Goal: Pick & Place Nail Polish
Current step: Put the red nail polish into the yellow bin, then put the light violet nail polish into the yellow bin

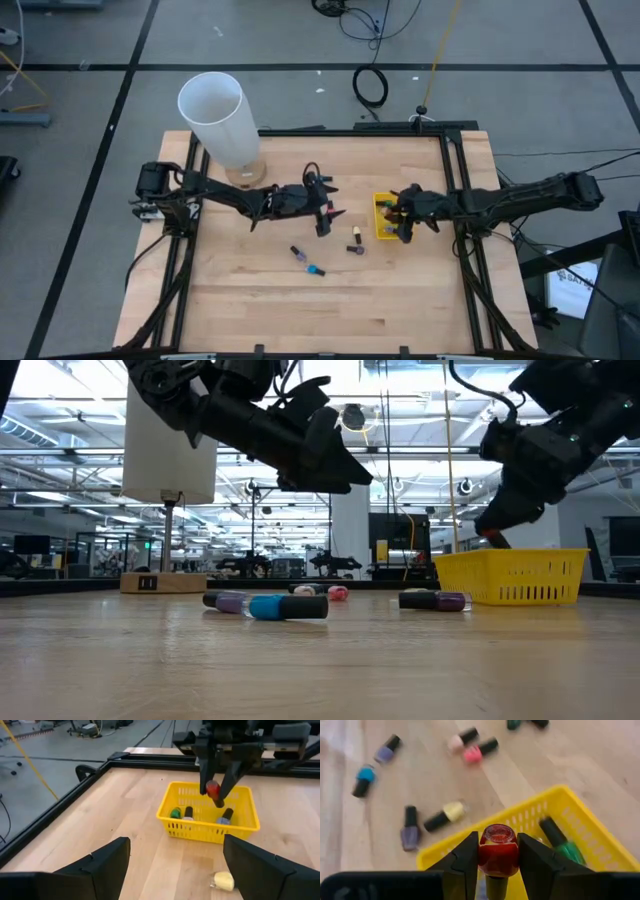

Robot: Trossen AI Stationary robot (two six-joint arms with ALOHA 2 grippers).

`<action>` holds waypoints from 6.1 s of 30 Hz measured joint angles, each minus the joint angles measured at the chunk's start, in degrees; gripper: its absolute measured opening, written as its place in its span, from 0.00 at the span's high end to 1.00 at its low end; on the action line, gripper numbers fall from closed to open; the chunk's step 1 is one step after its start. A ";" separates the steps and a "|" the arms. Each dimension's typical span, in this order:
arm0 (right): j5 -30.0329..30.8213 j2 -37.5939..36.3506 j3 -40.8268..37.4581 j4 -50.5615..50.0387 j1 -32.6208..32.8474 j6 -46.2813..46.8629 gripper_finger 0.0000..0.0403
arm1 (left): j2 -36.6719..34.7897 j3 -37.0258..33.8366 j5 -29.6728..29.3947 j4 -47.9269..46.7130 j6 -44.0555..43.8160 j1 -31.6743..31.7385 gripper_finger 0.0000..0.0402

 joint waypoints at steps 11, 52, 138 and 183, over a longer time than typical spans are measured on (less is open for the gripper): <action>0.71 5.74 0.01 -4.22 -0.02 1.15 0.74 | 0.00 0.00 0.02 -0.39 -0.07 0.07 0.25; 0.54 5.61 0.02 23.71 -0.02 -11.68 0.58 | 0.04 0.00 -4.03 -26.81 -34.25 2.13 0.23; 0.30 5.65 0.00 22.58 0.26 -11.77 0.58 | 9.92 13.70 12.55 -66.34 -22.61 -15.42 0.49; 0.30 5.65 0.00 22.31 0.26 -10.98 0.58 | -0.28 7.85 2.75 -41.88 -1.54 -8.72 0.91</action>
